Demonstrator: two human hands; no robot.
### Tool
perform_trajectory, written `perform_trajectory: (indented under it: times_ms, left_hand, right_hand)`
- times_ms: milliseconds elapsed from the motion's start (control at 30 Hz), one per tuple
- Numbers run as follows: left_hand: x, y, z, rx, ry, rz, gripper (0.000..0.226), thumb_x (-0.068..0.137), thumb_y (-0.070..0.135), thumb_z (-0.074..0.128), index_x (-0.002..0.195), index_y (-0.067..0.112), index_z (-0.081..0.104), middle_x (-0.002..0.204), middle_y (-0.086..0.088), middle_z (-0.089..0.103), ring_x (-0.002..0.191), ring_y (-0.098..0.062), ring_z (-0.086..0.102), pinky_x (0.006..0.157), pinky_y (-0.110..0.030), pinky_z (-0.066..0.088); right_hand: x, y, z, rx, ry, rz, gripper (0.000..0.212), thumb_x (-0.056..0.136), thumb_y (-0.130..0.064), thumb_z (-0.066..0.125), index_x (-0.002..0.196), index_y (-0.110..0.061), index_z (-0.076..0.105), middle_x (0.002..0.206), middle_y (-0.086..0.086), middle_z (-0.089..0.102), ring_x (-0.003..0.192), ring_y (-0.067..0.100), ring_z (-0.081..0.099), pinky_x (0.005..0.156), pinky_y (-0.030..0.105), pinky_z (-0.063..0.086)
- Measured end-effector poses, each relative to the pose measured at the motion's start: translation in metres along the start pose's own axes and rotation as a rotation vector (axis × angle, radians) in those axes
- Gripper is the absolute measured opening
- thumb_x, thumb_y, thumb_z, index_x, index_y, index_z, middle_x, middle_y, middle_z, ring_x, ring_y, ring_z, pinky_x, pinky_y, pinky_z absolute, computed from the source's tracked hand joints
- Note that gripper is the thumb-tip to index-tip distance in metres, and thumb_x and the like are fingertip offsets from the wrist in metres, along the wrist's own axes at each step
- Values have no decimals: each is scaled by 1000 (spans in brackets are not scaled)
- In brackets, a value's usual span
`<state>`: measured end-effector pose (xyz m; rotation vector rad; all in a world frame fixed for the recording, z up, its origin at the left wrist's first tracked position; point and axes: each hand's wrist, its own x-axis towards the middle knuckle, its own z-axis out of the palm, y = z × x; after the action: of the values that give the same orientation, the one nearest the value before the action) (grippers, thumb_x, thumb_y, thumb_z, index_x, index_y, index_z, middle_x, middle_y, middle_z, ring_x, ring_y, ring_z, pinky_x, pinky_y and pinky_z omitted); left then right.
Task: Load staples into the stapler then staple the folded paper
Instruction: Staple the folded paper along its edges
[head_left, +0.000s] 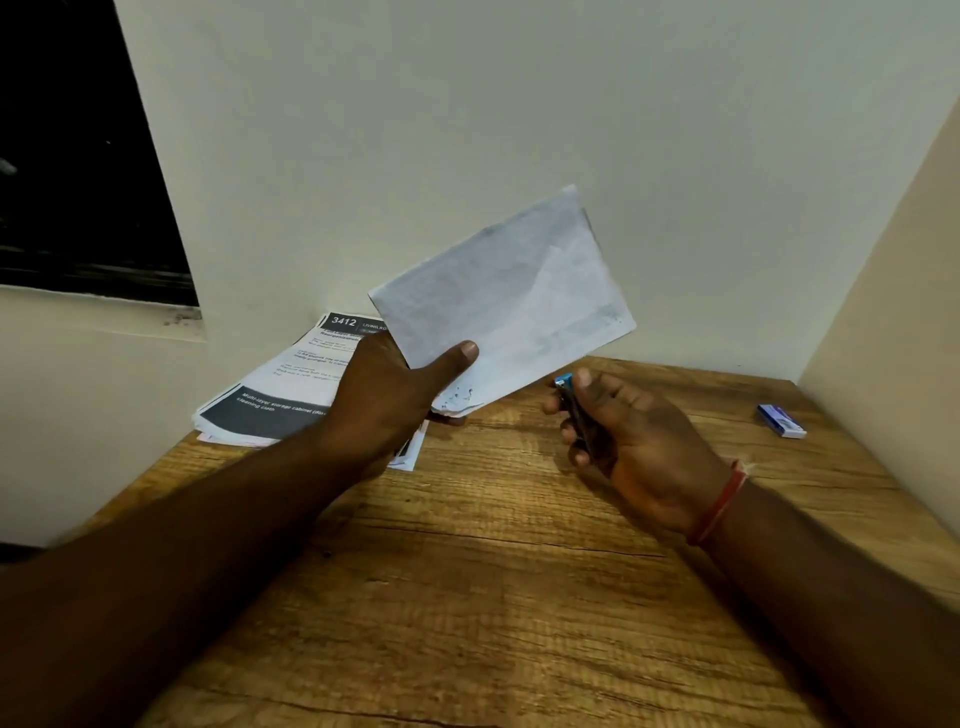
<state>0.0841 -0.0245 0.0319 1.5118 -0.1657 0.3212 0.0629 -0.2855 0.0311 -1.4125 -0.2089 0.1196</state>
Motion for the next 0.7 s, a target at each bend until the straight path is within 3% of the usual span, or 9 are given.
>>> perform_trajectory:
  times_ms: [67, 133, 200, 267, 300, 433, 700]
  left_hand:
    - [0, -2, 0, 34, -29, 7, 40, 96, 28, 90, 131, 14, 77, 114, -11, 85, 92, -37, 86, 72, -62, 71]
    - [-1, -2, 0, 30, -61, 18, 38, 97, 28, 90, 130, 15, 78, 114, -10, 86, 94, -35, 86, 72, -61, 71]
    - [-3, 0, 0, 83, -66, 49, 35, 97, 28, 89, 128, 16, 79, 113, -5, 87, 96, -25, 87, 73, -47, 72]
    - [-3, 1, -1, 181, -57, 101, 32, 97, 29, 88, 126, 18, 80, 111, 3, 87, 98, -10, 85, 71, -23, 66]
    - [-4, 2, -2, 198, -59, 110, 32, 97, 29, 88, 126, 18, 81, 111, 5, 87, 99, -6, 84, 72, -19, 64]
    - [-5, 3, -1, 220, -77, 126, 31, 97, 31, 88, 125, 20, 81, 113, 7, 87, 102, -3, 82, 77, -16, 63]
    - [-9, 7, -1, 204, -89, 124, 24, 98, 31, 87, 118, 21, 82, 104, 9, 87, 94, -1, 82, 69, -14, 58]
  right_hand:
    - [0, 2, 1, 17, -2, -26, 39, 95, -41, 74, 117, -8, 76, 114, 11, 77, 83, 16, 65, 68, 33, 52]
    - [1, 2, 0, 43, 12, -49, 32, 89, -42, 79, 103, -12, 81, 106, 9, 77, 85, 16, 67, 69, 32, 56]
    - [1, 1, 0, 76, 38, -78, 30, 80, -43, 85, 95, -16, 82, 95, 5, 75, 86, 17, 69, 69, 31, 56]
    - [1, 0, -1, 101, 72, -109, 36, 77, -41, 87, 101, -15, 80, 95, 3, 76, 88, 16, 71, 71, 32, 55]
    - [2, -1, -2, 118, 86, -121, 42, 76, -40, 88, 106, -13, 79, 95, 2, 77, 88, 16, 71, 71, 32, 55]
    - [2, -5, -2, 122, 126, -148, 58, 74, -40, 89, 122, -9, 76, 94, 1, 78, 87, 14, 74, 71, 29, 58]
    - [0, -2, 0, 52, 108, -140, 33, 85, -37, 84, 109, -14, 81, 97, 7, 80, 87, 14, 72, 71, 29, 55]
